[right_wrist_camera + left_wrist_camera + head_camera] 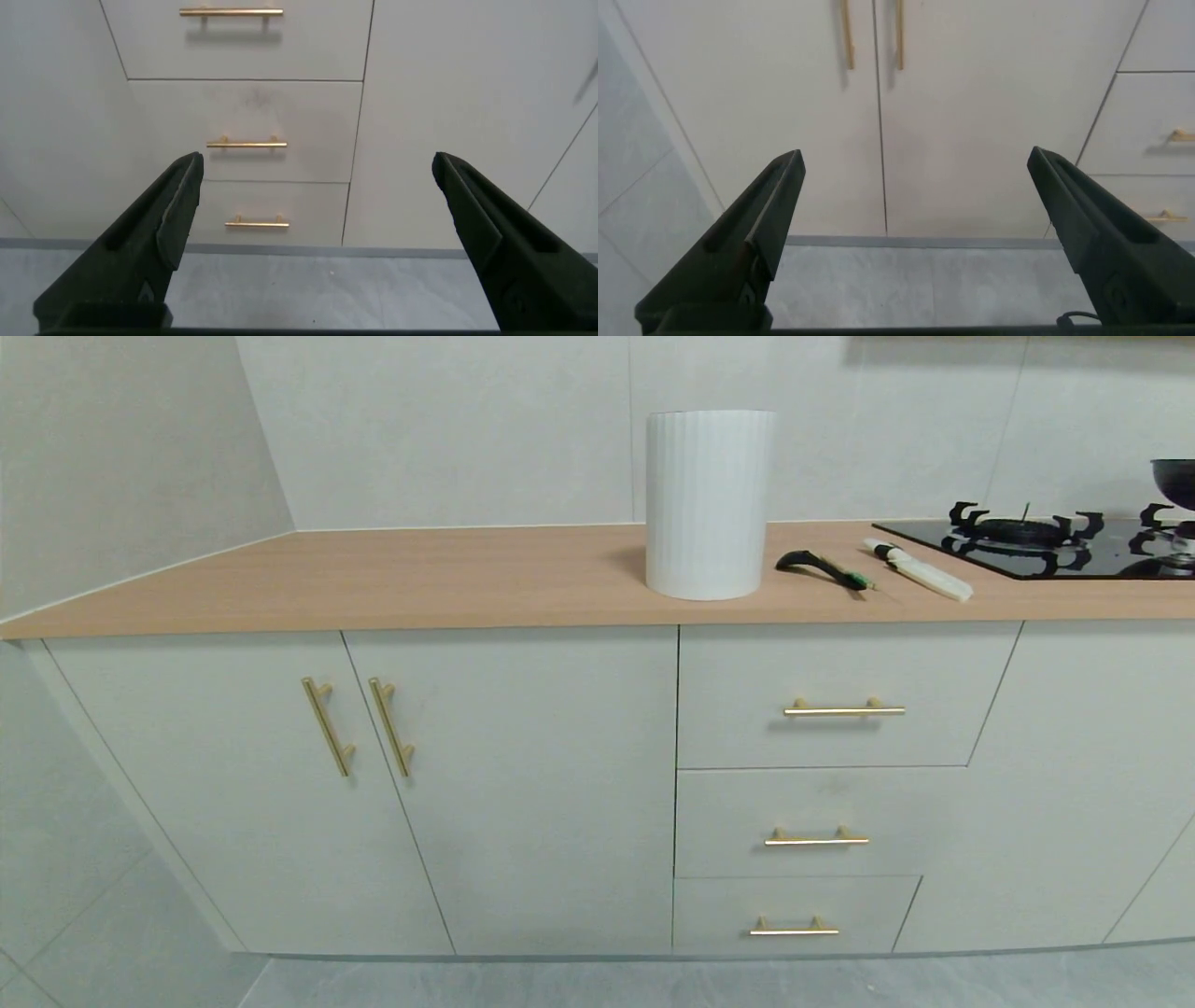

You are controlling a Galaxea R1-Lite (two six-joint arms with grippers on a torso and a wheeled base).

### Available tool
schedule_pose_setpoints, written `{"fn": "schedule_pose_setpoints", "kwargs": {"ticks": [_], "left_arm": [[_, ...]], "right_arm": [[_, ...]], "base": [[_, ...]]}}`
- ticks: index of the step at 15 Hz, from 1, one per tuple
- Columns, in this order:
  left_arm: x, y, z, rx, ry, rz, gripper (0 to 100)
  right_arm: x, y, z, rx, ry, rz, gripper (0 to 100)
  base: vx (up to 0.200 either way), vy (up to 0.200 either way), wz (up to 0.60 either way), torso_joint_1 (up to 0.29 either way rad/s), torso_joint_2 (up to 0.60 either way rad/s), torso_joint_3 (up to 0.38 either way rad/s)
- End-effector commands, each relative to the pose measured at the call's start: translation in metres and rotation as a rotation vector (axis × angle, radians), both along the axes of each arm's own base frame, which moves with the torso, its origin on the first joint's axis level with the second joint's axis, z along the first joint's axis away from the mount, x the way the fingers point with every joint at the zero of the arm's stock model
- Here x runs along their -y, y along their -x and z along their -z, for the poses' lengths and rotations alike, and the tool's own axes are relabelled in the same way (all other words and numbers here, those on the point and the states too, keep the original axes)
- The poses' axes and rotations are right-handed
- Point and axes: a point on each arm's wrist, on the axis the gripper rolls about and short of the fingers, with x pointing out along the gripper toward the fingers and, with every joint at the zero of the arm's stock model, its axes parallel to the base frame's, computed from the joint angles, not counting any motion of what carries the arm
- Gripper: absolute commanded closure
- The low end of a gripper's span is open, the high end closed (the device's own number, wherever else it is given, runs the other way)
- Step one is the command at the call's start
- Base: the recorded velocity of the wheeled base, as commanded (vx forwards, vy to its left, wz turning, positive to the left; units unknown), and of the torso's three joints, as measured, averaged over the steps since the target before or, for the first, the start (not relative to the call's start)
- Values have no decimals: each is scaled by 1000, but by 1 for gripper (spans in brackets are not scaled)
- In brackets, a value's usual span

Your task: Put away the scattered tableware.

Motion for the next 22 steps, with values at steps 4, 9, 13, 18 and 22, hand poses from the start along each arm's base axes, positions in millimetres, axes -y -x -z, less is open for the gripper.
{"fn": "schedule_pose_setpoints", "kwargs": {"ticks": [4,9,13,18,22], "left_arm": [[0,0,0,0,1,-1,0],[0,0,0,0,-1,-1,0],[0,0,0,0,1,-1,0],[0,0,0,0,1,-1,0],[0,0,0,0,1,-1,0]], "right_arm": [[0,0,0,1,1,-1,0],[1,1,-73,-5,-84,-62,0],[-3,-46,-77,-305,-26,-136,0],[-17,-147,-87,-565,20,-170,0],[-28,-211,-75,-656,32,-183,0]], "base": [[0,0,0,0,0,0],[0,0,0,0,0,0],[0,0,0,0,0,0],[0,0,0,0,0,0],[0,0,0,0,0,0]]}}
